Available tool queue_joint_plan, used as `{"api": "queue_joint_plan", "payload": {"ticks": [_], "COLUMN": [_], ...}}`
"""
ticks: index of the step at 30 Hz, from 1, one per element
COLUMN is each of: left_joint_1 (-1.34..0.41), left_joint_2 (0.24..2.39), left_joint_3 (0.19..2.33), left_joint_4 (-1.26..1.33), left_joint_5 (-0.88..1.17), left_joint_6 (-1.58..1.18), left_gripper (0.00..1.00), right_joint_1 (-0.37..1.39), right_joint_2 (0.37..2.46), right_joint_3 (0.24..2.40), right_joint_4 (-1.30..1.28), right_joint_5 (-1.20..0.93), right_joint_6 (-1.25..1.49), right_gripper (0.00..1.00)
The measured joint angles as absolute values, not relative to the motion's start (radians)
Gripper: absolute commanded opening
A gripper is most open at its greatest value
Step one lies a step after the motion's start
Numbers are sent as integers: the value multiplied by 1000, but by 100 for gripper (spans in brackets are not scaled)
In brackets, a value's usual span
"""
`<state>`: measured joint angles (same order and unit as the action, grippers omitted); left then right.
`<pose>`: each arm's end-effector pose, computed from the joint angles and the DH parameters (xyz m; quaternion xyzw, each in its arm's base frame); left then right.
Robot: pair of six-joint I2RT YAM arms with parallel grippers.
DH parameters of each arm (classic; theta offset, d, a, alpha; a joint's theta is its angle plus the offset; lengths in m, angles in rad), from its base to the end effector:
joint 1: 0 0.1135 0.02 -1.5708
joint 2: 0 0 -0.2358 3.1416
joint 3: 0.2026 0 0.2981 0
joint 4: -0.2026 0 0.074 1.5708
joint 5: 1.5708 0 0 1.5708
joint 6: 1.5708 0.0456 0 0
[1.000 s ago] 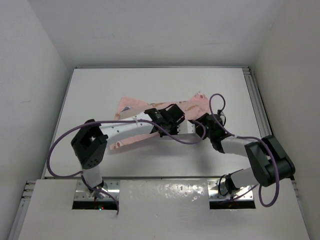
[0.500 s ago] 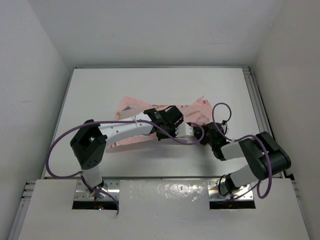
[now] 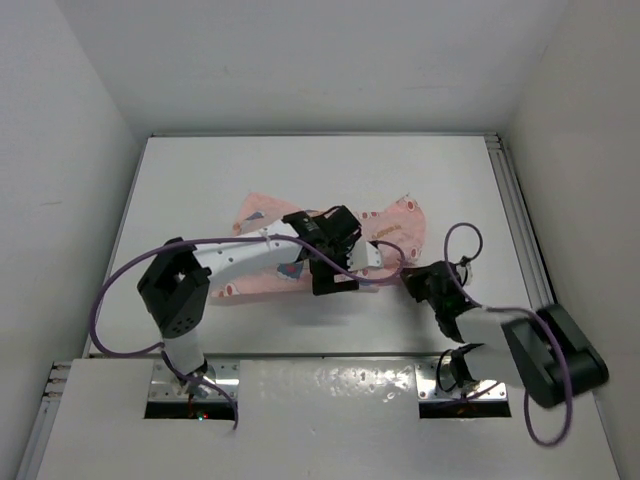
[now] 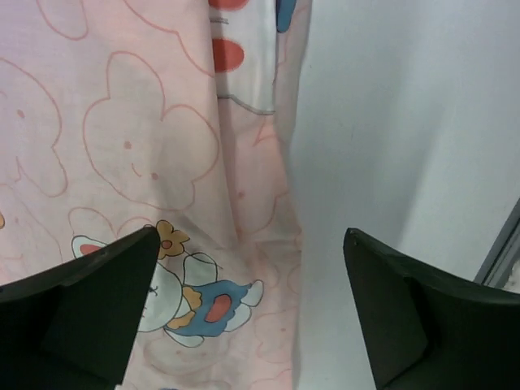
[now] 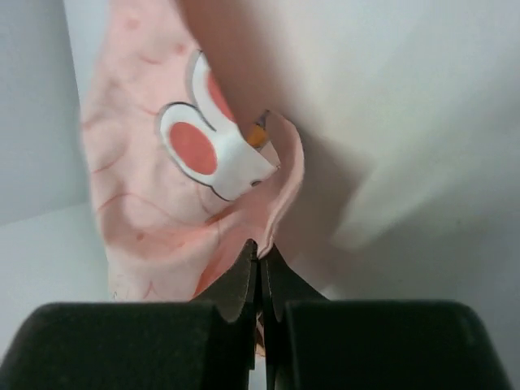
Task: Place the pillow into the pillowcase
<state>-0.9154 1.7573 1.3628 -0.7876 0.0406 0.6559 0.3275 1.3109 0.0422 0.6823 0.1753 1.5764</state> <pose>0.2433 -0.3196 0.1777 0.6966 0.6907 -0.0447 0.1889 0.1944 0.0576 0.0147 0.5468 0.6880 0.3387 0.3359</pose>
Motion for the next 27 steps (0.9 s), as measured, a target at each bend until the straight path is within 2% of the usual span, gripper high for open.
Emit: {"api": "queue_joint_plan", "payload": {"ticks": [3,7,10,13,17,22,27], "left_joint_1": [-831,-601,-404,-254,-170,-144,-135], "left_joint_2": [1752,1744,1742,1781,1929,2135,2164], "left_joint_3": [1396,1485,1507,1509,1534,1595,1675], "left_joint_4": [-854,-898,-869,-839,-775,-710,-659], "left_joint_5": [192,387,435,410,335,270,260], "left_joint_6": [640,617,579,539,485,422,376], "left_gripper": [100,100,100,100,100,100,100], "right_joint_1": [326,353,355,355,355,355,355], "right_joint_2": [999,575,283,132,120,248,396], "right_joint_3": [59,118,118,83,96,126,149], "right_joint_4": [405,15,-278,-499,-654,-730,-751], "right_joint_5": [218,273,292,280,277,276,263], "right_joint_6": [1455,1346,1346,1382,1407,1370,1314], "right_gripper": [0,0,0,0,0,0,0]}}
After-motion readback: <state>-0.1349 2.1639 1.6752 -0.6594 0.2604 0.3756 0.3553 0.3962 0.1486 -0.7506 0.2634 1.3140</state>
